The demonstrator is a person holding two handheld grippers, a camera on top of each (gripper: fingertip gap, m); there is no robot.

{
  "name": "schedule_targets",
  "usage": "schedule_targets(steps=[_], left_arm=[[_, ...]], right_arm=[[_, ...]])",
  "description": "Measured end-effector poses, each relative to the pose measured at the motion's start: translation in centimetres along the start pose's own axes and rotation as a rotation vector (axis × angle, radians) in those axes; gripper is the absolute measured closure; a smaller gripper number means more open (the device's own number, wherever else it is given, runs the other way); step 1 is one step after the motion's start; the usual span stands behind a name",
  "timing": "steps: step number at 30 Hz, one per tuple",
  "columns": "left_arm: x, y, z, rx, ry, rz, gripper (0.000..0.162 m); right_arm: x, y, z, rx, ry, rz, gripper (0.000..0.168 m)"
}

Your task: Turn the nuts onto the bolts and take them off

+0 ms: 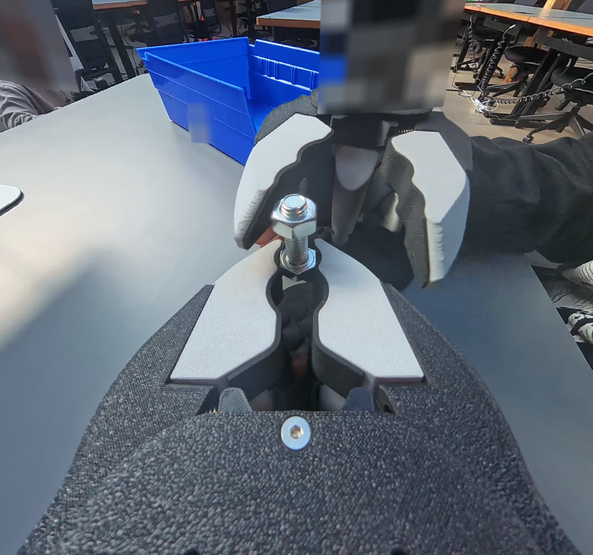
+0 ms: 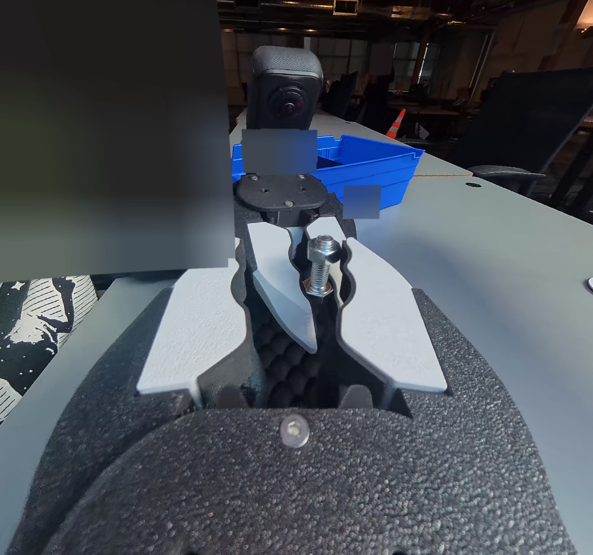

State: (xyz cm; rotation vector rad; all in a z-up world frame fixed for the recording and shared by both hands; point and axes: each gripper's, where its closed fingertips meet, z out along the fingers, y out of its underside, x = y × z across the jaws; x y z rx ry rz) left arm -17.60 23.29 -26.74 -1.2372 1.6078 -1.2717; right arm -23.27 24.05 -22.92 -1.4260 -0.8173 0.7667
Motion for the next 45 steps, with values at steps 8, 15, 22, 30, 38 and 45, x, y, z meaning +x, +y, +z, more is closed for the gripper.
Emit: schedule_targets(steps=[8,15,22,30,38,45], left_arm=[[0.0,-0.1,-0.1,0.006,0.001,-0.001,0.148],[-0.1,-0.1,-0.1,0.009,-0.003,-0.006,0.148],[0.1,0.0,0.0,0.001,0.003,0.006,0.148],[0.2,0.2,0.1,-0.017,0.002,0.021,0.148],[0.1,0.1,0.0,-0.01,-0.001,0.013,0.148],[0.0,0.0,-0.1,0.002,-0.002,0.004,0.148]], right_arm=[[1.2,-0.1,-1.8,-0.025,0.049,-0.009,0.147],[1.7,-1.0,-2.8,0.034,0.062,-0.003,0.159],[0.8,-0.8,-0.6,0.075,0.036,0.002,0.087],[-1.1,0.2,1.2,0.009,-0.047,-0.036,0.08],[-0.4,0.2,0.3,-0.008,-0.018,-0.017,0.105],[0.9,0.1,-1.2,-0.022,0.031,-0.009,0.137]])
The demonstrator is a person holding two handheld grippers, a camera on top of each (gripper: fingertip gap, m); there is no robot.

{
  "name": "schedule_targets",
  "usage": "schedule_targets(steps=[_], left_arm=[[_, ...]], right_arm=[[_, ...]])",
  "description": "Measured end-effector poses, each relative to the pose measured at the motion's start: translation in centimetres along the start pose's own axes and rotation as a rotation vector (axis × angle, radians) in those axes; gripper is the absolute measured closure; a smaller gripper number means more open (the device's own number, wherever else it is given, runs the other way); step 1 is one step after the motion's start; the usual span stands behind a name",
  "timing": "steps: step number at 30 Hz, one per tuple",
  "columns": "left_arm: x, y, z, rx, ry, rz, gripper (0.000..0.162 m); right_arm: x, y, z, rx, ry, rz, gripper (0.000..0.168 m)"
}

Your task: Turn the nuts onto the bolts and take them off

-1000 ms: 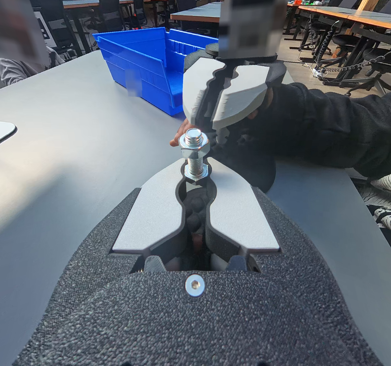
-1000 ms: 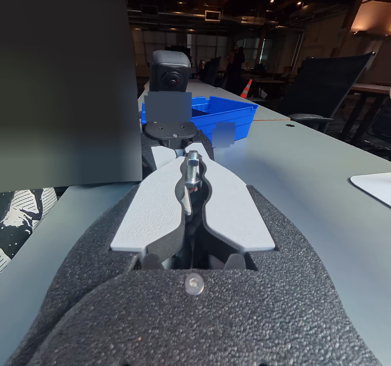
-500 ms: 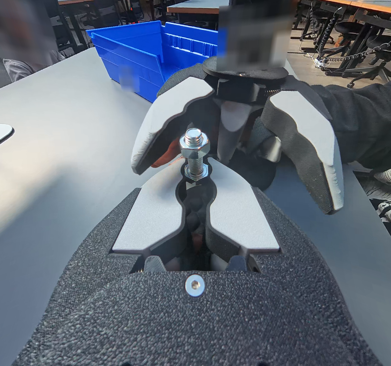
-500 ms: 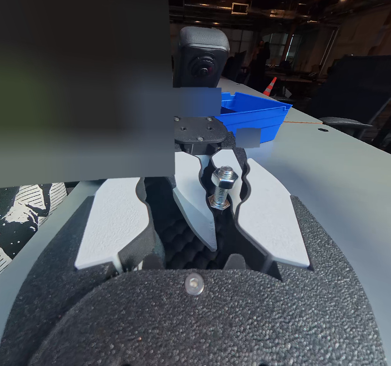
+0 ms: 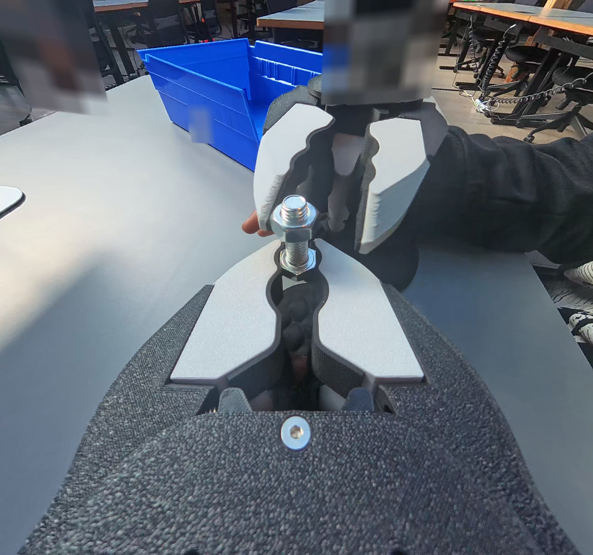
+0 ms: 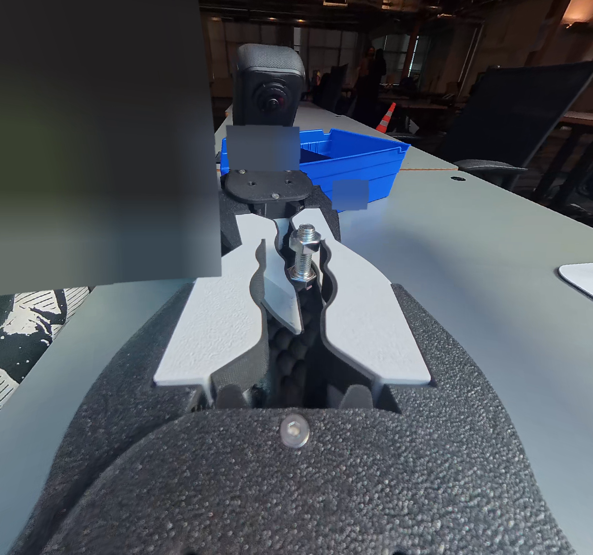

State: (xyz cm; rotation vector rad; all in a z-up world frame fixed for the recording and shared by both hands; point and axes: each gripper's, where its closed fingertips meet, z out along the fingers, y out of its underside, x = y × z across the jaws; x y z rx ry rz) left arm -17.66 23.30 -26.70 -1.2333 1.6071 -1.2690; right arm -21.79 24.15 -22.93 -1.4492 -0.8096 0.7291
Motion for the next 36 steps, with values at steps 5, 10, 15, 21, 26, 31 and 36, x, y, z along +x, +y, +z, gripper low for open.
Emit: schedule_targets(steps=[5,10,15,21,26,31,36], left_arm=[[0.0,0.0,0.0,0.004,0.001,-0.001,0.148],[-0.1,-0.1,-0.1,0.007,-0.001,-0.007,0.148],[0.0,0.0,0.0,0.003,0.002,-0.001,0.148],[0.3,0.2,0.2,-0.019,0.01,0.017,0.148],[0.2,0.2,0.1,-0.015,0.006,0.015,0.148],[0.1,0.1,0.1,-0.008,0.001,0.006,0.148],[0.0,-0.1,-0.1,0.009,0.002,-0.009,0.148]], right_arm=[[0.6,-0.2,-1.0,0.0,0.022,-0.004,0.163],[0.5,-0.7,-1.4,0.029,0.011,-0.001,0.163],[0.1,-0.7,-0.4,0.054,0.0,0.003,0.12],[-1.5,0.0,1.8,0.032,-0.063,-0.024,0.092],[-2.0,0.3,2.1,0.004,-0.078,-0.051,0.093],[-0.9,0.1,1.0,0.004,-0.037,-0.018,0.115],[-0.3,0.0,0.1,-0.002,-0.011,-0.015,0.129]])
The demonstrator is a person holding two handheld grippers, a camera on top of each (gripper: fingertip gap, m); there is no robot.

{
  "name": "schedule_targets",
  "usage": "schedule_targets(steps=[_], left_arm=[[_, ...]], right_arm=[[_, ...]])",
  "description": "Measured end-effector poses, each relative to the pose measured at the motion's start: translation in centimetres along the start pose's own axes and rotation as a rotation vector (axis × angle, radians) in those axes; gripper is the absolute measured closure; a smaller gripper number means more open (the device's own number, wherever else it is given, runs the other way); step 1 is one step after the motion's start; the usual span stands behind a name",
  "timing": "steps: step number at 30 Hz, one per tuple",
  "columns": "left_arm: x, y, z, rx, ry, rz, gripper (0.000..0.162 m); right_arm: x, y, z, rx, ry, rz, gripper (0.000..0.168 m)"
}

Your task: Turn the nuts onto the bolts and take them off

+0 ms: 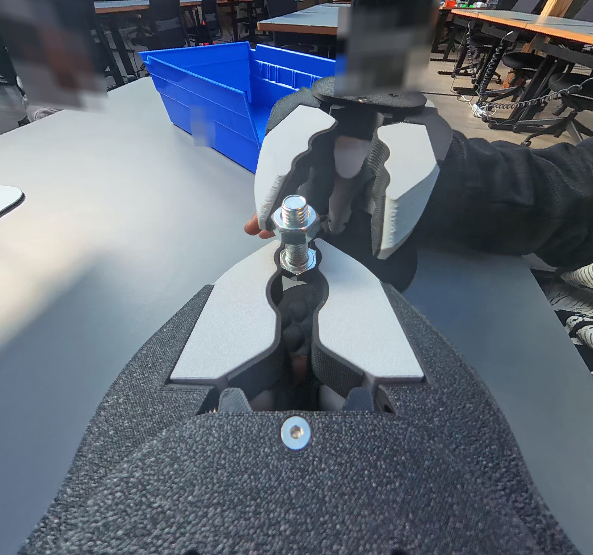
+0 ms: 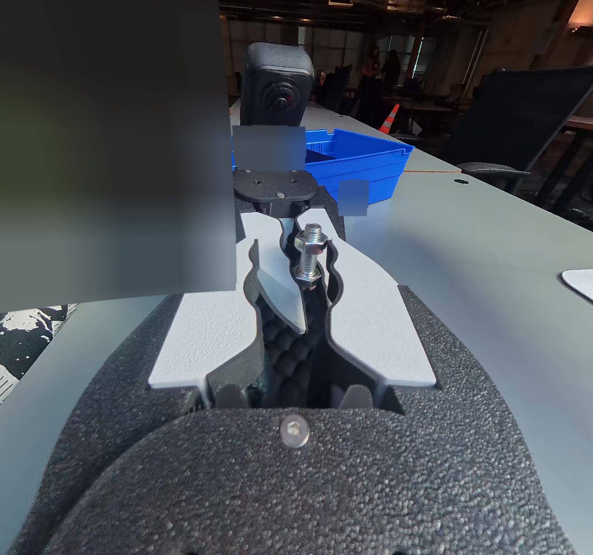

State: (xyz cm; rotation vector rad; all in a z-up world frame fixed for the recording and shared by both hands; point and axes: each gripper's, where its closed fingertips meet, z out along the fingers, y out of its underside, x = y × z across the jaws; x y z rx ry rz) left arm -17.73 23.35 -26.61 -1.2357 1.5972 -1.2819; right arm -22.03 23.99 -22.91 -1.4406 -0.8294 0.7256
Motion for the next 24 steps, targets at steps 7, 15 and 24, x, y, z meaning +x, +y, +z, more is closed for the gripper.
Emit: schedule_targets(steps=[7,15,24], left_arm=[[-0.1,-0.1,0.0,0.004,-0.003,-0.003,0.148],[-0.1,0.0,0.0,0.003,-0.005,-0.002,0.148],[0.1,0.1,0.2,-0.013,-0.001,0.014,0.148]], right_arm=[[0.5,-0.2,-1.1,-0.001,0.01,0.003,0.157],[0.9,-1.0,-1.3,0.061,0.039,0.003,0.142],[-1.0,0.3,1.9,0.011,-0.032,-0.017,0.073]])
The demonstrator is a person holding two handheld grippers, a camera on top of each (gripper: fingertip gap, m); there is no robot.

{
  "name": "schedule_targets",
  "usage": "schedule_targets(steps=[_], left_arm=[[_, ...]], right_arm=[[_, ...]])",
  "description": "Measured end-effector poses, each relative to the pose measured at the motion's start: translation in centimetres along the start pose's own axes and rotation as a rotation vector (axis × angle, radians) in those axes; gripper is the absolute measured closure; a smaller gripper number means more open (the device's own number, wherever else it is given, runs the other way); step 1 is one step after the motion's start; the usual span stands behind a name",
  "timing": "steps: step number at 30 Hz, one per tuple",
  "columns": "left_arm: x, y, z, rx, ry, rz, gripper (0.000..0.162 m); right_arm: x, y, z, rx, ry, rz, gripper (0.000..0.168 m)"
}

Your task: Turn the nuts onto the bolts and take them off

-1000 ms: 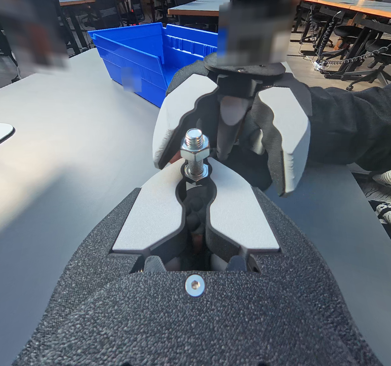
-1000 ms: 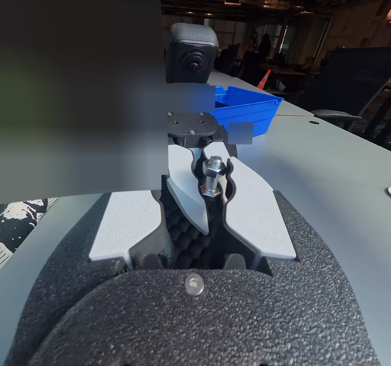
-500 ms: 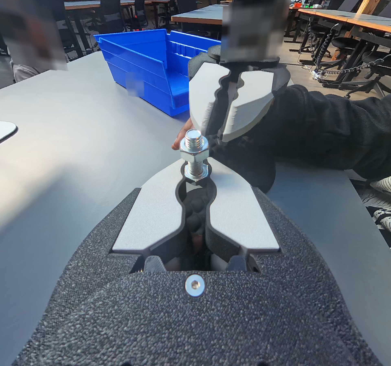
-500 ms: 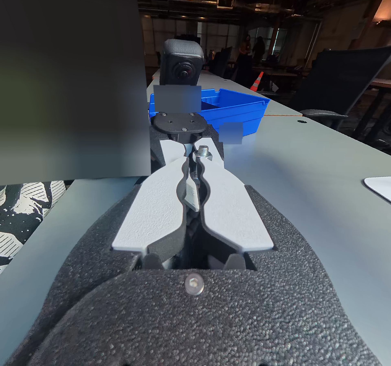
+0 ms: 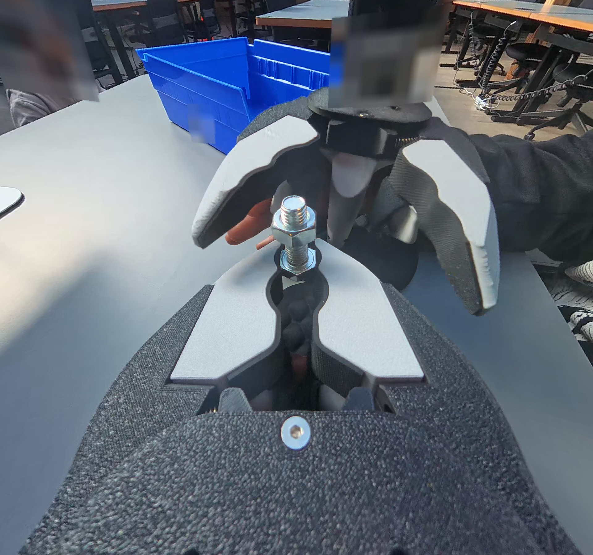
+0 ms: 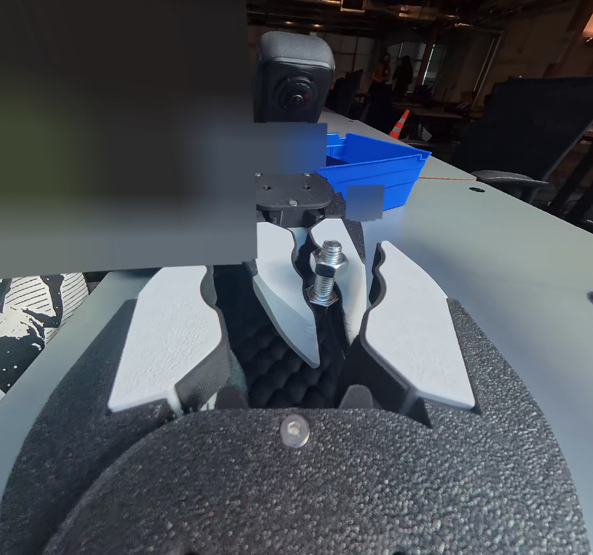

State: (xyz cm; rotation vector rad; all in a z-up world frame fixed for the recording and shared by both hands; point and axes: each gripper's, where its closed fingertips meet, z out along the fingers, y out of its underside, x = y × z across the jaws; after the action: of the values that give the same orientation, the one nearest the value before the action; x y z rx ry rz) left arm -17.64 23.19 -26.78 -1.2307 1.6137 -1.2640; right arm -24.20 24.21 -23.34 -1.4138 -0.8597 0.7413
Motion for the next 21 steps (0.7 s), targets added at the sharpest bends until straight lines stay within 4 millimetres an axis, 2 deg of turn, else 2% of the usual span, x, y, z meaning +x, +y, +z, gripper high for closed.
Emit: schedule_targets(steps=[3,8,14,19,21], left_arm=[[0.0,0.1,0.0,-0.004,0.001,0.003,0.148],[-0.1,0.0,0.0,0.003,-0.001,-0.006,0.148],[-0.2,-0.1,-0.1,0.008,-0.002,-0.012,0.148],[-0.2,-0.2,-0.1,0.014,-0.001,-0.016,0.148],[-0.2,-0.2,-0.1,0.015,-0.003,-0.017,0.148]], right_arm=[[-0.7,0.3,0.5,-0.024,-0.026,-0.023,0.073],[-0.9,0.3,0.2,-0.039,-0.033,-0.033,0.085],[0.4,0.2,-1.6,-0.049,0.009,-0.002,0.118],[0.9,0.1,-2.7,-0.06,0.029,-0.005,0.138],[0.8,-0.1,-3.2,-0.057,0.014,-0.011,0.158]])
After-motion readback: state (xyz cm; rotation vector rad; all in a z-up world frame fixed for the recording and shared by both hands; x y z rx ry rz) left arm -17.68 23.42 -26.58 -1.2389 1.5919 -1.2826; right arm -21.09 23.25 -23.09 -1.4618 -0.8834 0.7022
